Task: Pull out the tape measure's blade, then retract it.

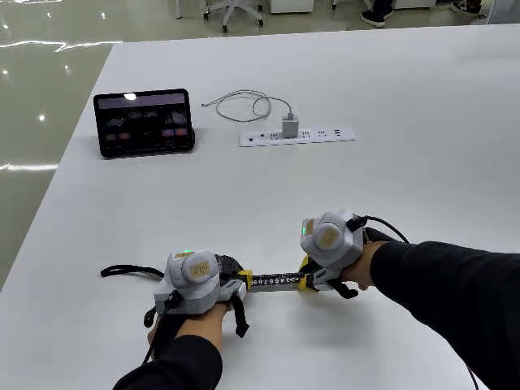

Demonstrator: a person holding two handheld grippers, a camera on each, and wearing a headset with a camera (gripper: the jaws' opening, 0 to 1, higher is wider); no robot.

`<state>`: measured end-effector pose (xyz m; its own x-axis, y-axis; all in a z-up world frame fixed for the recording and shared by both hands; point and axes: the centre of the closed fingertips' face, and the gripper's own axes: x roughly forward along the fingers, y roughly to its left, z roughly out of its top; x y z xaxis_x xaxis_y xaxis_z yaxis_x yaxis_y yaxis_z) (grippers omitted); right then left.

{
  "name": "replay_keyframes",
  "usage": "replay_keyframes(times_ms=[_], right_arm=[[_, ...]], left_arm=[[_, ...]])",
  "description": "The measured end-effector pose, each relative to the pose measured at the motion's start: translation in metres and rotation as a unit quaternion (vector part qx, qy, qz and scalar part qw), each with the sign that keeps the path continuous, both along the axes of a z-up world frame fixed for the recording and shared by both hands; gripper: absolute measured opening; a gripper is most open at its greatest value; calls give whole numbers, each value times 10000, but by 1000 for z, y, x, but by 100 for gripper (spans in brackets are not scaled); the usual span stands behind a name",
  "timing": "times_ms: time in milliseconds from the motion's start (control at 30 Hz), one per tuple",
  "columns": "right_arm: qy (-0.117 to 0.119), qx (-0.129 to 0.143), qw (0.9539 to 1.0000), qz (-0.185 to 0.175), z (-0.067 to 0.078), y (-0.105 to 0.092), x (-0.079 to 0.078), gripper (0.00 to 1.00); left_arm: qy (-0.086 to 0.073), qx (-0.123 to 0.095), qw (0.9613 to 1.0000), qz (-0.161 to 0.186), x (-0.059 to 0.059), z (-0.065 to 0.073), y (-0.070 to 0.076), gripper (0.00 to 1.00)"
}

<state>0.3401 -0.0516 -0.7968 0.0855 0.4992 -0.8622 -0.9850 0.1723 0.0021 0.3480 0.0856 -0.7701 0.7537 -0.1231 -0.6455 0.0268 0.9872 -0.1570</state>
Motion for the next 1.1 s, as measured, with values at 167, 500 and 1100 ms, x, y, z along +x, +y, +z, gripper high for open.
replay_keyframes(times_ms=[167, 500, 1100], right_arm=[[-67, -21, 9999, 96, 0, 4, -1, 11], [-55, 33, 9999, 81, 1, 8, -2, 10], [-78, 121, 9998, 99, 2, 25, -5, 11]], left_arm=[[-59, 34, 10000, 12, 0, 0, 0, 62], [15, -11, 10000, 7, 0, 0, 1, 61], [36, -105, 9999, -15, -1, 0, 1, 61]])
